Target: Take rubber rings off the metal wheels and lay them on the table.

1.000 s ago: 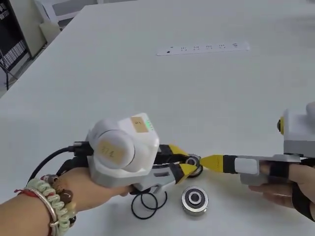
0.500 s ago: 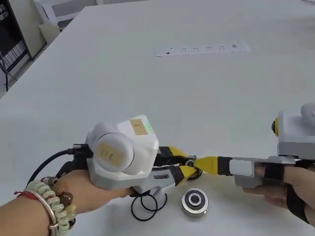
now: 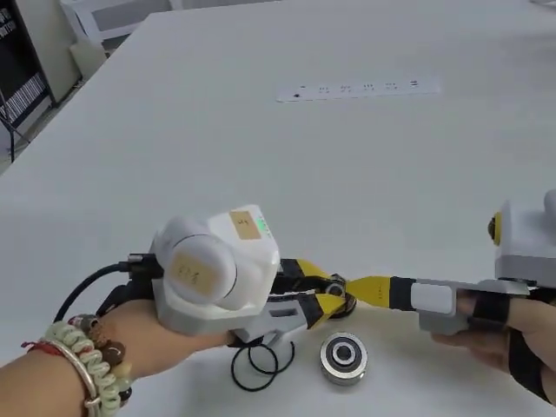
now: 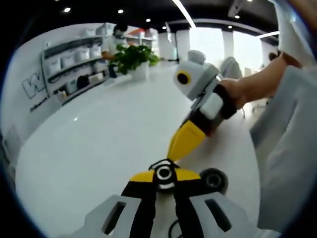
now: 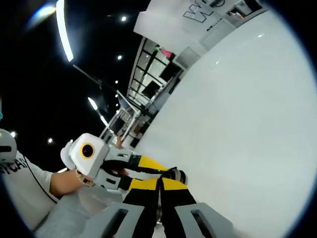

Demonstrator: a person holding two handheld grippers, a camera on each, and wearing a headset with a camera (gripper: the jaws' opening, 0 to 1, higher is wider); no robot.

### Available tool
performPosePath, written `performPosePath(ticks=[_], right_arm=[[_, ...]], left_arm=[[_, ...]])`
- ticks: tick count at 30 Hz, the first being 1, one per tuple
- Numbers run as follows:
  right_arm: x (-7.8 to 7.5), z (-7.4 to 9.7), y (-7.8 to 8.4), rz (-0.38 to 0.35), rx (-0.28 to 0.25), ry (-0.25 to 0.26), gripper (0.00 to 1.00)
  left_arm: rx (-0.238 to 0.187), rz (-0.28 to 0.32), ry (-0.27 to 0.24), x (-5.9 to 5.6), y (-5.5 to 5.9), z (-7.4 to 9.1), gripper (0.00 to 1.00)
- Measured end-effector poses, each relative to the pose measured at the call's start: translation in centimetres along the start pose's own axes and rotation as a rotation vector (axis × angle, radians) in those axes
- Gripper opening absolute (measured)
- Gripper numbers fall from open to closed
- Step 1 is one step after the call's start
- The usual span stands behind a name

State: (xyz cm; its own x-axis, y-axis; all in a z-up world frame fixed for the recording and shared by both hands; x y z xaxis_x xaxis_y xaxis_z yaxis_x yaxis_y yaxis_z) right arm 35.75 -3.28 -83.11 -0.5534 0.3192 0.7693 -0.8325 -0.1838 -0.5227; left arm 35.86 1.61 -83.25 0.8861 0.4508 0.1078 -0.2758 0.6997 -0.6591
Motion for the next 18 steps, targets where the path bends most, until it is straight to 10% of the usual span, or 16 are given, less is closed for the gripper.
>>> performPosePath(ticks=[18], right_arm=[[0.3, -0.3, -0.1, 0.066, 0.008, 0.051, 0.00]], left_arm=[[0.073, -0.070, -0.012, 0.2, 0.5, 0.9, 0.08]])
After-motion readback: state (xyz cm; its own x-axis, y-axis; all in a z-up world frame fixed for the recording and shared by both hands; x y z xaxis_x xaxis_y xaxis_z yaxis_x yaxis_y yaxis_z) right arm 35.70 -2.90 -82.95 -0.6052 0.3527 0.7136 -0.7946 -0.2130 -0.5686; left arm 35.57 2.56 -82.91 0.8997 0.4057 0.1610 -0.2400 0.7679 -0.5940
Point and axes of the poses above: the centre of the closed fingertips' face, and the gripper's own axes: z roughly backward along the fingers, x roughly to its left, y roughly out of its underside, the point moved 3 cm from there along z, roughly backward along the fingers, and after that the axes turned 14 degrees about x, right-handed, at the moved point
